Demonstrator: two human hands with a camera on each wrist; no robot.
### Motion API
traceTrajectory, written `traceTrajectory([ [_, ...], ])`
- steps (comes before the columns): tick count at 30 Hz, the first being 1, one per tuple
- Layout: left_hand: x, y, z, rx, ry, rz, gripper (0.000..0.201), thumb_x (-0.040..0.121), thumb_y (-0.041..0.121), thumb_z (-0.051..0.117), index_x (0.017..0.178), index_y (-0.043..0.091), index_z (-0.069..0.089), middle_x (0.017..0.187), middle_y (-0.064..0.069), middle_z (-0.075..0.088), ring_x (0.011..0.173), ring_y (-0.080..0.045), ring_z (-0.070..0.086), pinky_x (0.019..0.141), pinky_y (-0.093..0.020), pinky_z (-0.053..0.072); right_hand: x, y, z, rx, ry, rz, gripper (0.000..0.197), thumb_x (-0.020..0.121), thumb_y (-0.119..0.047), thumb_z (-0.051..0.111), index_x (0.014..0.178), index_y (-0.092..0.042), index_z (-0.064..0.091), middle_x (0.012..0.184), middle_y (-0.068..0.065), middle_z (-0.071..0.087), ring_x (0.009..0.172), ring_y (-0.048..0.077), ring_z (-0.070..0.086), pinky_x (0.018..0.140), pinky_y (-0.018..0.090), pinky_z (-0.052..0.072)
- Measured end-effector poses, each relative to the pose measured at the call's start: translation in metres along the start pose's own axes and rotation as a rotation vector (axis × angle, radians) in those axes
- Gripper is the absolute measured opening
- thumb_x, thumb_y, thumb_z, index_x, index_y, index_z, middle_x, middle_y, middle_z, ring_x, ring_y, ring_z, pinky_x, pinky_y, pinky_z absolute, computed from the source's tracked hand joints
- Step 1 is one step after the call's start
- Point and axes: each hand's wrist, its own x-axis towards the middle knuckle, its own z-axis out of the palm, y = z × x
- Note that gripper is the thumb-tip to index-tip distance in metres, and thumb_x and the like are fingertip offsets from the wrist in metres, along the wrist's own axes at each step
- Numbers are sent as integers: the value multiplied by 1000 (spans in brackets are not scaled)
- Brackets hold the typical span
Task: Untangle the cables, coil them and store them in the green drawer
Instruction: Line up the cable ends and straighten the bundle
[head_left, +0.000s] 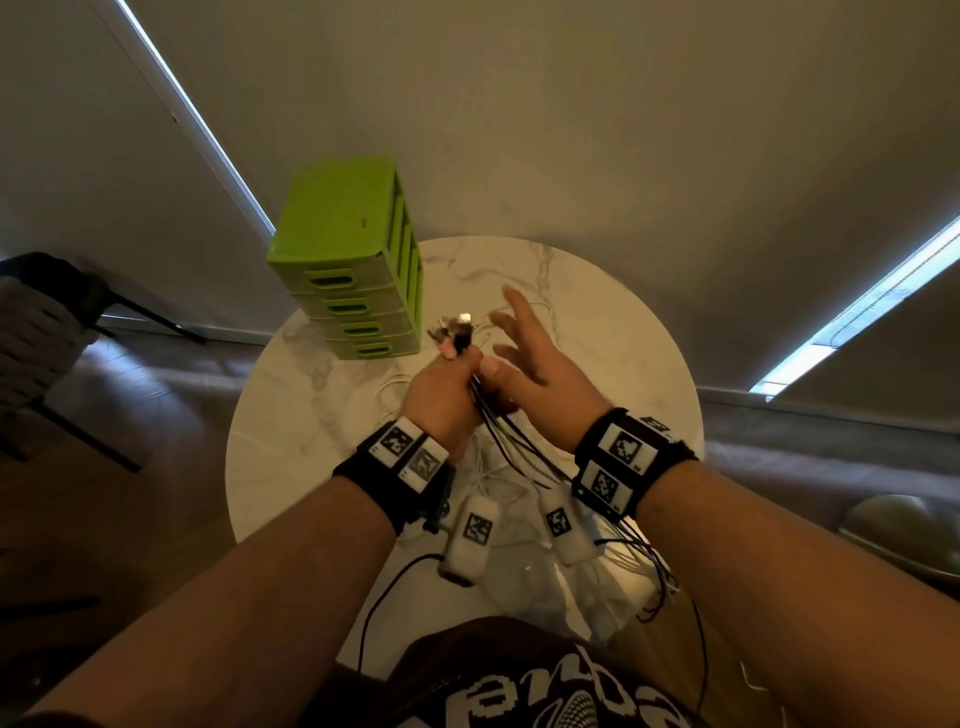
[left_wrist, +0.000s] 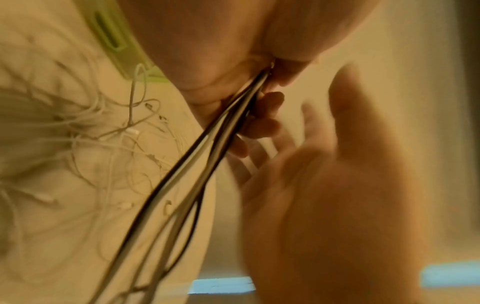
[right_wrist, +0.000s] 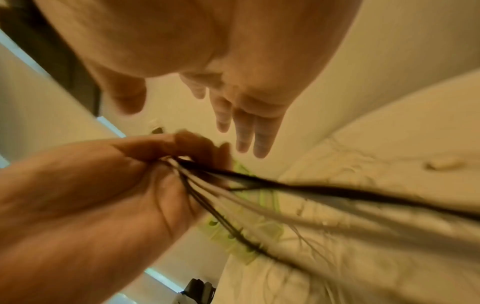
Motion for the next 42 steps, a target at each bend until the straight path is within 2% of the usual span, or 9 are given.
traceTrajectory([
  [3, 2, 18, -4, -334, 42, -57, 28, 108, 27, 41, 84, 17, 50, 69, -4, 54, 69, -25, 62, 68, -39, 57, -13, 31, 2, -65, -120, 243, 88, 81, -52, 77, 154, -44, 28, 127, -1, 69, 107, 16, 71, 98, 37, 55],
  [7, 6, 33, -22, -442, 58, -59, 34, 105, 29, 42, 72, 21, 45, 59, 5, 36, 47, -12, 38, 51, -25, 40, -35, 72, 7, -541, -471, 506, 26, 97, -47, 61, 103, -27, 76, 70, -3, 63, 65, 17, 60, 67, 29, 51],
  [11, -5, 24, -41, -298, 66, -174, 30, 99, 23, 43, 69, 22, 41, 55, 8, 24, 41, -9, 18, 43, -24, 16, -41, 118, -28, -805, -275, 623, 29, 102, -37, 52, 98, -17, 72, 94, 5, 68, 88, 25, 61, 76, 30, 44],
  [18, -30, -5, -65, -452, -22, -195, 10, 76, 16, 41, 80, 13, 50, 65, 3, 28, 50, -12, 26, 48, -27, 24, -31, 122, -70, -709, 135, 589, 33, 102, -44, 50, 94, -18, 68, 101, 13, 70, 90, 33, 61, 81, 37, 49],
  [25, -10, 30, -93, -667, 51, -7, 3, 74, 16, 40, 73, 18, 42, 66, 2, 35, 53, -15, 35, 57, -29, 35, -53, 122, -19, -686, -243, 571, 36, 96, -64, 51, 77, -35, 62, 78, -5, 66, 71, 13, 59, 65, 30, 45],
  [31, 14, 46, -130, -657, 234, -33, 31, 93, 21, 29, 66, 22, 45, 60, 5, 36, 63, -21, 61, 99, -50, 45, -78, 140, 9, -738, -323, 656, 47, 94, -74, 42, 99, -36, 68, 87, -9, 68, 86, 17, 65, 77, 33, 50],
  [34, 23, 40, -143, -688, 202, -88, 27, 95, 20, 32, 71, 21, 46, 59, 6, 31, 50, -16, 44, 81, -40, 54, -81, 142, 7, -743, -260, 729, 63, 85, -83, 46, 117, -33, 68, 112, -5, 72, 101, 19, 66, 89, 34, 51],
  [36, 31, 37, -148, -671, 170, -109, 23, 92, 19, 33, 72, 21, 45, 59, 6, 28, 47, -13, 27, 57, -25, 41, -73, 137, 3, -722, -190, 736, 78, 78, -88, 50, 129, -31, 63, 126, -3, 67, 112, 21, 63, 96, 35, 49],
  [42, 46, 30, -150, -596, 119, -126, 13, 81, 20, 40, 69, 20, 46, 61, 6, 22, 49, -12, 15, 45, -27, 17, -41, 130, -15, -351, 110, 653, 58, 82, -80, 52, 107, -30, 70, 101, -3, 73, 96, 19, 65, 95, 43, 51],
])
